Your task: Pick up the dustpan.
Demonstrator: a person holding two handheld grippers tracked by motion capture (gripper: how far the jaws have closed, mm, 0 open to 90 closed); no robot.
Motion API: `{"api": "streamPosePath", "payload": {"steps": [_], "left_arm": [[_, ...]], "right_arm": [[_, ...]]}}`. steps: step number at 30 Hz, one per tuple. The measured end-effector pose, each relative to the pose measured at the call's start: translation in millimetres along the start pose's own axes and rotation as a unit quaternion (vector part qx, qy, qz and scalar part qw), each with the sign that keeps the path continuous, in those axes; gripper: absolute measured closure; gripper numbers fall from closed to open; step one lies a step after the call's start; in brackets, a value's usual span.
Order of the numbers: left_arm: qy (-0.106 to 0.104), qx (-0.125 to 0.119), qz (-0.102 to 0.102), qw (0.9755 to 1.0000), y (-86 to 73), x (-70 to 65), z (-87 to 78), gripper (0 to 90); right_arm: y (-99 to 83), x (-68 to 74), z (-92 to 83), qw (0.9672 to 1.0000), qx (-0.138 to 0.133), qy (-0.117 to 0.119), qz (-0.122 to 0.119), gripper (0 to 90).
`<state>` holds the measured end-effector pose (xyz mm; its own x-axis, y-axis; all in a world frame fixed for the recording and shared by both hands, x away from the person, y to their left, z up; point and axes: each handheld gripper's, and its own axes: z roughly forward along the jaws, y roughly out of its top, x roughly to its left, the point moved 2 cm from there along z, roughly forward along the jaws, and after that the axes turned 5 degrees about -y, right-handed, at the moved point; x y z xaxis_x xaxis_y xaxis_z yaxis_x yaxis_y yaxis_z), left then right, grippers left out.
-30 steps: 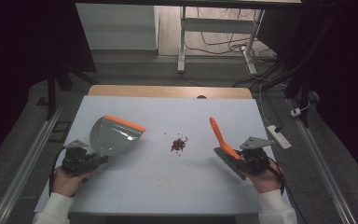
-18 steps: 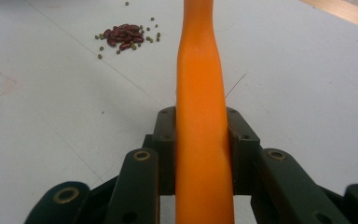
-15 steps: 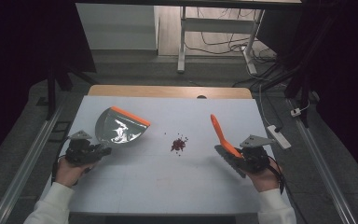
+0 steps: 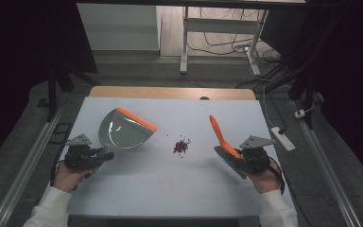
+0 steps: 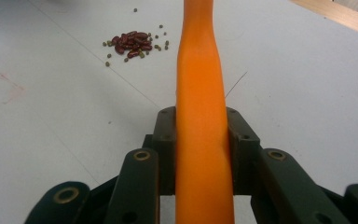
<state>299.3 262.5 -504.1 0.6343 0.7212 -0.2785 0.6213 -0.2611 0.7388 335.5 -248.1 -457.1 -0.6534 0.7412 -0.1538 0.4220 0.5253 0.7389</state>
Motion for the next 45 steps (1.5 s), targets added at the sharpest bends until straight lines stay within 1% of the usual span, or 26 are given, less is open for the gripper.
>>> {"api": "streamPosePath", "payload": {"steps": [6, 10, 15, 19, 21, 24, 33, 40, 45], "left_arm": [[-0.015, 0.006, 0.017, 0.9997, -3.5, -5.3, -1.8, 61.4], [-0.024, 0.009, 0.024, 0.9994, -3.5, -7.5, -0.1, 61.4], [-0.035, 0.019, 0.040, 0.9984, -3.8, -11.4, 2.3, 61.4], [-0.036, 0.034, 0.049, 0.9976, -5.5, -12.8, 3.3, 61.4], [-0.042, 0.038, 0.057, 0.9968, -6.0, -13.6, 3.0, 61.4], [-0.051, 0.041, 0.064, 0.9958, -6.1, -15.9, 3.5, 61.4], [-0.066, 0.065, 0.088, 0.9918, -7.2, -23.4, 10.2, 61.4], [-0.072, 0.076, 0.093, 0.9901, -7.3, -25.9, 13.0, 61.4], [-0.078, 0.084, 0.096, 0.9888, -7.6, -28.2, 16.2, 61.3]], "right_arm": [[2.6, 0.1, 0.9, 1.0000, -0.003, -0.001, -0.001, 70.0], [5.1, 1.4, 2.6, 1.0000, -0.004, 0.000, -0.002, 70.0], [9.6, 3.2, 6.3, 1.0000, -0.006, 0.002, -0.006, 70.0], [12.8, 4.3, 8.5, 0.9999, -0.007, 0.001, -0.009, 70.0], [13.8, 4.2, 9.1, 0.9999, -0.008, 0.002, -0.009, 70.0], [15.5, 3.9, 9.7, 0.9999, -0.011, 0.002, -0.008, 70.0], [23.3, 3.6, 15.7, 0.9998, -0.018, 0.009, -0.002, 70.0], [35.9, 3.1, 23.0, 0.9996, -0.027, 0.009, -0.005, 70.1], [38.6, 1.1, 28.6, 0.9996, -0.028, 0.010, 0.003, 70.0]]}}
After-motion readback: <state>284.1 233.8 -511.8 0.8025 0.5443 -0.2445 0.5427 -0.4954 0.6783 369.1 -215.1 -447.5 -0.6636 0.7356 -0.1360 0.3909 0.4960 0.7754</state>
